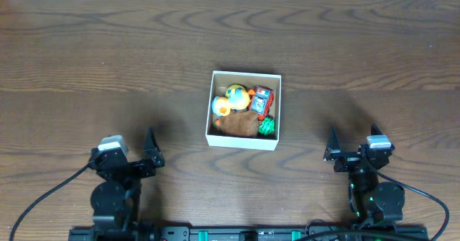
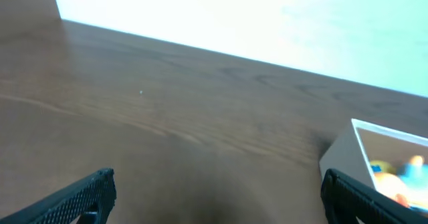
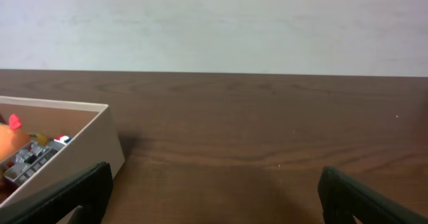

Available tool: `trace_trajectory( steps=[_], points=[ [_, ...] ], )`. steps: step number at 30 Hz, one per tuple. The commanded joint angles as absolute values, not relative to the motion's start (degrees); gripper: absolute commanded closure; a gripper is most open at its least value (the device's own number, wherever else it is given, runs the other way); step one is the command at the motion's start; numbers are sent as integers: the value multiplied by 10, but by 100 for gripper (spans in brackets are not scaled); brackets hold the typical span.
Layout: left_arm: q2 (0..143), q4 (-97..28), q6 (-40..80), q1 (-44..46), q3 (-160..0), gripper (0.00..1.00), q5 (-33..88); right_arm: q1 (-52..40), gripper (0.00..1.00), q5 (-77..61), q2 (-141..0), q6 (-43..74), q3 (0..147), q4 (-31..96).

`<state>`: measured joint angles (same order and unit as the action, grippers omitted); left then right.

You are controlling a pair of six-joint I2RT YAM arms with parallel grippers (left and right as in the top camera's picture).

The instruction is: Pack container

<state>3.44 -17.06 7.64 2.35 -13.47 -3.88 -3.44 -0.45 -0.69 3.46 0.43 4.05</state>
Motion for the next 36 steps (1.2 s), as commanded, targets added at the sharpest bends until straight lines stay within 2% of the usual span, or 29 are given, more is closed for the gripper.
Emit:
trace_trajectory(
  steps=[1,5,36],
  points=[
    [22,-107,48,20,-89,2,-46,-30,1,-2,-4,42,3,43],
    [11,-32,37,16,-35,2,-46,-30,1,-3,-4,42,3,43],
    [3,-38,39,13,-2,2,-38,-30,1,-2,-4,42,3,43]
  ],
)
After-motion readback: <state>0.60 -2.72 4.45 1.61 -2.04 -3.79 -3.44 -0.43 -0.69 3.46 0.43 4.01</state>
